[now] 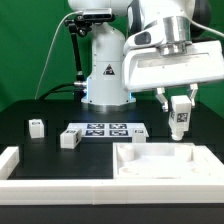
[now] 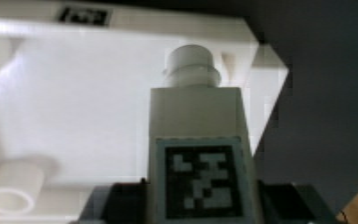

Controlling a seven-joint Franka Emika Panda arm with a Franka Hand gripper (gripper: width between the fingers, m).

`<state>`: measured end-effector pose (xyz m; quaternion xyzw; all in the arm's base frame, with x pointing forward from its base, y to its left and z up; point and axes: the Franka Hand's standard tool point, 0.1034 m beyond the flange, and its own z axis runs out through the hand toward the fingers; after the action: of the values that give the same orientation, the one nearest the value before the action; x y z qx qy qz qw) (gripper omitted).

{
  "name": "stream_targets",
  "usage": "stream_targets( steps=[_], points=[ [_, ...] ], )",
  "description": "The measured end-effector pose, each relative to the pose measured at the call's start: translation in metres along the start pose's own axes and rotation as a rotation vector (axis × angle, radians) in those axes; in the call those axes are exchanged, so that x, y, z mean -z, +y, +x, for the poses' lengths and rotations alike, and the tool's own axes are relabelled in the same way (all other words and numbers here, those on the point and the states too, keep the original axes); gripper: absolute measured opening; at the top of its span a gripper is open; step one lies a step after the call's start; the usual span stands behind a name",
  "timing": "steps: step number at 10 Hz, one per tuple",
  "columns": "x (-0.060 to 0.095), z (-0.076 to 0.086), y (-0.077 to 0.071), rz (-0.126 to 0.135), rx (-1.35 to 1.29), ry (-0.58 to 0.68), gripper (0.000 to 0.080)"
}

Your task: Assemble one leg

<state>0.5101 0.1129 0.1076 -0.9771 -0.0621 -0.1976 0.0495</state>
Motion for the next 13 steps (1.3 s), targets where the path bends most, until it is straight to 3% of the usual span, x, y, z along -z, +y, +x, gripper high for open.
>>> stream_targets(
  steps=[1,6,8,9,11,13],
  points=[
    [-0.001,0.007,-0.001,0.002,0.015,0.008,0.0290],
    [-0.002,0.005,0.000,0.002,0.014,0.004,0.0290],
    [-0.010,0.035,0.001,0.008,0.063,0.023,0.0290],
    [-0.016,0.042,-0.001,0.012,0.070,0.029,0.0290],
    [-0.027,0.050,0.001,0.016,0.085,0.030,0.0290],
    [-0.025,0.052,0.004,0.003,0.083,0.094,0.0290]
  ],
)
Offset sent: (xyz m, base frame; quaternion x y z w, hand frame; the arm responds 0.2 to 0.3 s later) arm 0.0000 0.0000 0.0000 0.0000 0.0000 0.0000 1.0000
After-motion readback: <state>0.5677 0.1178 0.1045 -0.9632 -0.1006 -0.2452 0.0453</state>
